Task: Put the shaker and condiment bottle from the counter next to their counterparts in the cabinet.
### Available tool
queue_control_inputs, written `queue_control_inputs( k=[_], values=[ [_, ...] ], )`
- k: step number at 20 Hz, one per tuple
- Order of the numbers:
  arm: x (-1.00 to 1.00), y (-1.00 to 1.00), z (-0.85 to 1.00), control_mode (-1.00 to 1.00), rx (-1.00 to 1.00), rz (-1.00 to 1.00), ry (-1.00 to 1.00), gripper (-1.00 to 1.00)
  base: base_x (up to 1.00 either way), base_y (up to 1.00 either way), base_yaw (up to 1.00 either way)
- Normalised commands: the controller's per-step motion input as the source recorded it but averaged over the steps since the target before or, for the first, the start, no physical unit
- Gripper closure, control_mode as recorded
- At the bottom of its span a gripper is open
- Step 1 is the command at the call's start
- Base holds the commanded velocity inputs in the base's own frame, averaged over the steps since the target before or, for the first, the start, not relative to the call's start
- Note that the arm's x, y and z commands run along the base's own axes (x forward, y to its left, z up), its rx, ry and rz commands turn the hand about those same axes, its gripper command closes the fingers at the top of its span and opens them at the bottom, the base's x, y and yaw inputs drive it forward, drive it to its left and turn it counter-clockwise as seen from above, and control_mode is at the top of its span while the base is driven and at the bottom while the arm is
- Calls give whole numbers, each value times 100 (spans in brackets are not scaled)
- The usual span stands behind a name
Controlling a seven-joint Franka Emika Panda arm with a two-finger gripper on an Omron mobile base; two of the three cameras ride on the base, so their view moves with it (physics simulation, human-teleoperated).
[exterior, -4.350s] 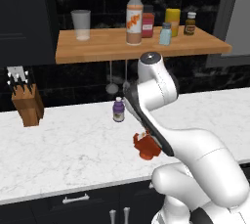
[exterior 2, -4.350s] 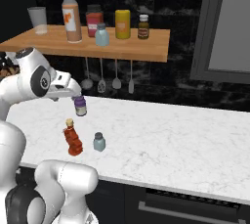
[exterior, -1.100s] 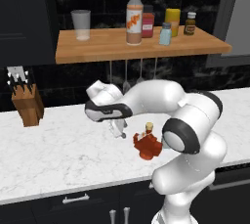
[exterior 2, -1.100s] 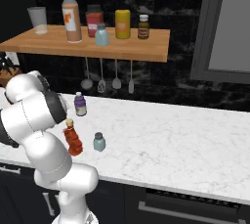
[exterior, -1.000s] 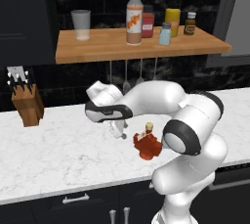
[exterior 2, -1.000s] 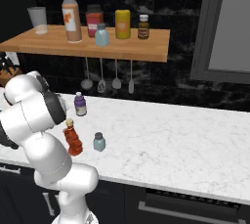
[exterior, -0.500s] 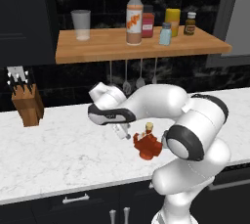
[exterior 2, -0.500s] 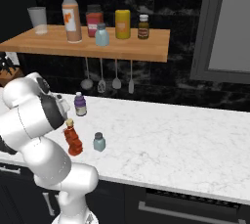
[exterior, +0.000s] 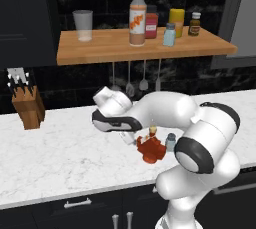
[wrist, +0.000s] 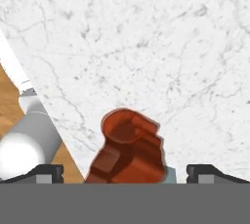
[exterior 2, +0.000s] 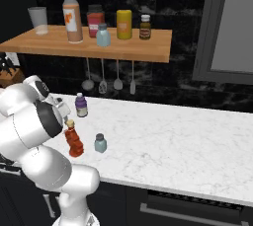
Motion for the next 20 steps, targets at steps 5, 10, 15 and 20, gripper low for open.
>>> queue_control_inputs(
  k=[5, 10, 15, 20],
  values=[
    [-12, -22, 0, -100, 0, 1, 0, -100, 0, 0, 0],
    [-4, -13, 0, -100, 0, 0, 0, -100, 0, 0, 0],
    [-3, -11, -13, -100, 0, 0, 1, -100, 0, 0, 0],
    [-1, -10, -37, -100, 0, 2, 4, -100, 0, 0, 0]
  ],
)
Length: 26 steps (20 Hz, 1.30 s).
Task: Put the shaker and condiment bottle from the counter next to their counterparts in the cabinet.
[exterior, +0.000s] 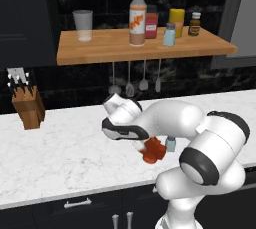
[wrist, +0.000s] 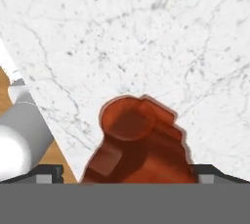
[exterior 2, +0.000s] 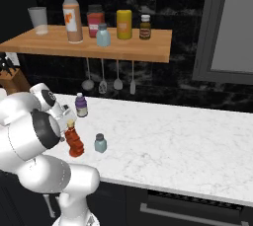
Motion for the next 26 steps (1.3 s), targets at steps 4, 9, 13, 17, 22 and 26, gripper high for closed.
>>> queue_control_inputs(
  k=[4, 9, 13, 17, 22, 26],
  values=[
    [-6, 3, -38, -100, 0, 0, 5, 100, 0, 0, 0],
    [-12, -14, -12, -100, 10, 16, 3, 100, 0, 0, 0],
    [-38, -21, 28, -100, 7, 47, -15, 100, 0, 0, 0],
    [-42, -7, 52, -100, 0, 53, -15, 100, 0, 0, 0],
    [-37, 0, 97, -100, 1, 41, 2, 100, 0, 0, 0],
    [-22, 0, 100, -100, 7, 40, 21, 100, 0, 0, 0]
  ],
)
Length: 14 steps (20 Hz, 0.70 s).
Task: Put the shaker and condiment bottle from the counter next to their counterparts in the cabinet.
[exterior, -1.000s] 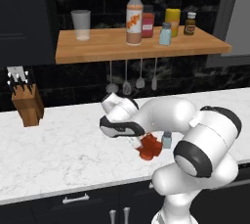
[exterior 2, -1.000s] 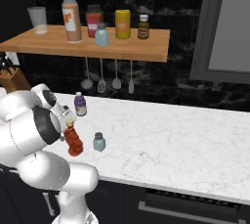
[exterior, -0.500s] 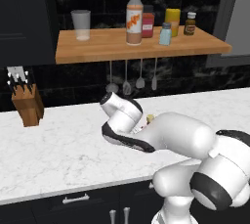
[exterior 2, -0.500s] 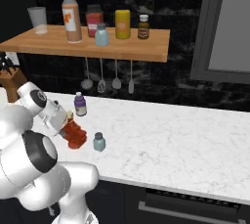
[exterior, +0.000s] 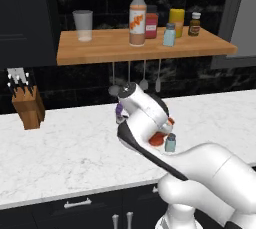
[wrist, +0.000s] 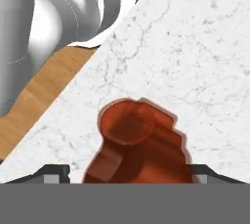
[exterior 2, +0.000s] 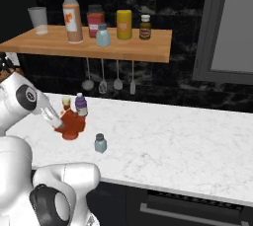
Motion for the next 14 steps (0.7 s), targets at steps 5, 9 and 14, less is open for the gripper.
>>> queue_control_inputs(
  k=[5, 9, 14],
  values=[
    [-26, 0, 99, -100, 1, 37, 27, 100, 0, 0, 0],
    [-21, 1, 100, -100, 0, 42, 10, 100, 0, 0, 0],
    [-20, 1, 100, -100, 0, 51, 0, 100, 0, 0, 0]
  ],
)
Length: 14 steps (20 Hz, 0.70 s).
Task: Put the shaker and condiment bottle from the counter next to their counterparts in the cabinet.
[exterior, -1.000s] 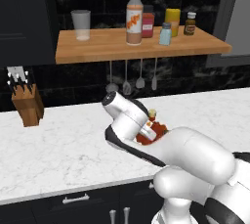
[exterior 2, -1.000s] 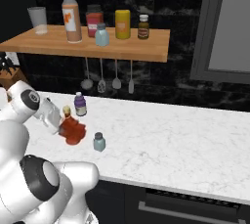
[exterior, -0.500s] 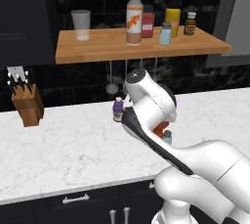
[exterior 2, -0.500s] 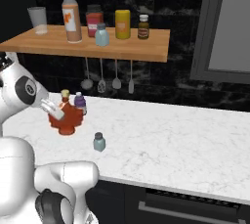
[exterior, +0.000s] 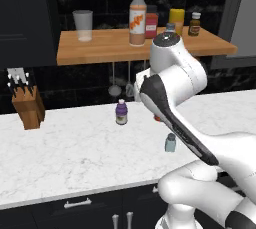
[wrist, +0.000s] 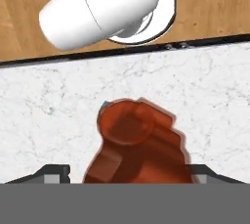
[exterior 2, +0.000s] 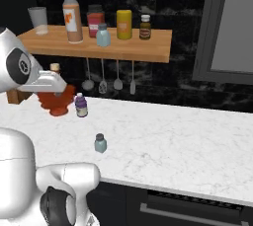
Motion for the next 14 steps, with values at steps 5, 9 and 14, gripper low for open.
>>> queue_control_inputs(
  k=[5, 9, 14],
  values=[
    [-21, 0, 100, -100, -1, 49, -1, 100, 0, 0, 0],
    [-13, 0, 100, -100, 0, 46, 0, 100, 0, 0, 0],
    [0, 1, 100, -100, -6, 38, -10, 100, 0, 0, 0]
  ],
)
